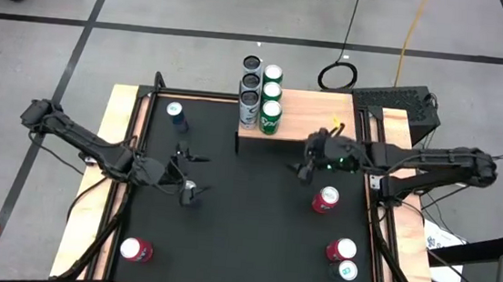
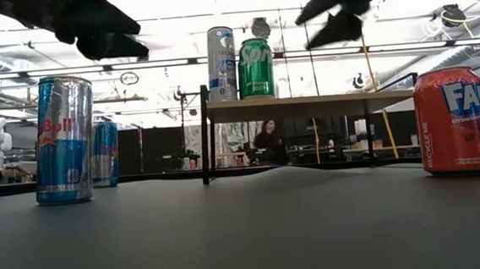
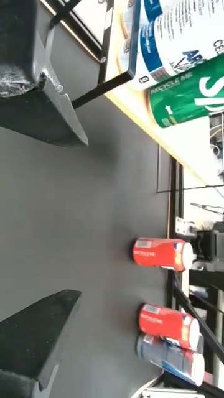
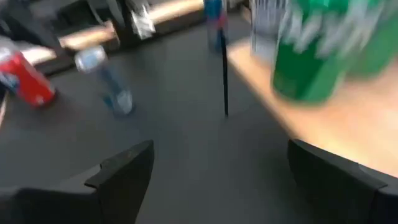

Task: Place canned beverage on shelf
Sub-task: Put the top red soda can on the shelf

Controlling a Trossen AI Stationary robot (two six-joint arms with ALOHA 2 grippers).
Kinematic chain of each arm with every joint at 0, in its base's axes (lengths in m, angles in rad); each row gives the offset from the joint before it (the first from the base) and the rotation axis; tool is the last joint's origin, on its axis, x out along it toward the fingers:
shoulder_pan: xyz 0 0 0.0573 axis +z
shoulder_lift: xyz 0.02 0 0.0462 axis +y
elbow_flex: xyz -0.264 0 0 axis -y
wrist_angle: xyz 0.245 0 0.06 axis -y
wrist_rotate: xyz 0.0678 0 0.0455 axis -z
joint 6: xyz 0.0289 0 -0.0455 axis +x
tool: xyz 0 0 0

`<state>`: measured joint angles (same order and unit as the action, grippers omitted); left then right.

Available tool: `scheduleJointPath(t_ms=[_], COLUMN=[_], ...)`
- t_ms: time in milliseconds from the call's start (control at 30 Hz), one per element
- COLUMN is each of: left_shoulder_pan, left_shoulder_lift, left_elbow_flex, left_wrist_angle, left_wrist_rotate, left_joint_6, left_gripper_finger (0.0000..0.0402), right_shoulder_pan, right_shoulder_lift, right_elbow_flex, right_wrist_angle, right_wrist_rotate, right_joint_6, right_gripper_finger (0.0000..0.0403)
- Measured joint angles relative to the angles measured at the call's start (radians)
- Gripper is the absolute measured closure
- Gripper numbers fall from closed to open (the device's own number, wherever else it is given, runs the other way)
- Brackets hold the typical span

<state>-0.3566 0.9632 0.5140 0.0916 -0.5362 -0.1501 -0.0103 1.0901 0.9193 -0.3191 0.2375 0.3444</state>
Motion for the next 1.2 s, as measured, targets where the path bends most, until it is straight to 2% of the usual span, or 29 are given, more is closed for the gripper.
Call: scheduleJointPath(t_ms=[200,333,533,733,900,1200], left_shoulder_pan=[0.019,0.045,0.084,0.110,0.121,0.121], left_shoulder_lift=[0.036,0.085,0.180,0.245,0.276,0.288], left_elbow_flex=[0.000,0.000,0.000,-0.001,-0.001,-0.001], left_wrist_angle=[0.047,0.113,0.243,0.299,0.298,0.296], left_wrist_rotate=[-0.035,-0.043,-0.041,-0.038,-0.037,-0.022], left_joint_6=[0.001,0.027,0.056,0.061,0.054,0.053], left_gripper_finger=[0.0008,0.0008,0.0008,0.0008,0.0008,0.0008], right_shoulder_pan=[0.084,0.132,0.181,0.214,0.231,0.231], right_shoulder_lift=[-0.001,0.000,-0.001,-0.001,-0.001,0.001], right_elbow_flex=[-0.001,0.008,0.055,0.065,0.064,0.029], right_wrist_angle=[-0.270,-0.453,-0.699,-0.904,-0.923,-0.789], right_wrist_rotate=[-0.003,-0.033,-0.111,-0.166,-0.214,-0.174], right_joint_6=[0.219,0.310,0.328,0.315,0.314,0.268], right_gripper_finger=[0.0049,0.0049,0.0049,0.0049,0.0049,0.0049])
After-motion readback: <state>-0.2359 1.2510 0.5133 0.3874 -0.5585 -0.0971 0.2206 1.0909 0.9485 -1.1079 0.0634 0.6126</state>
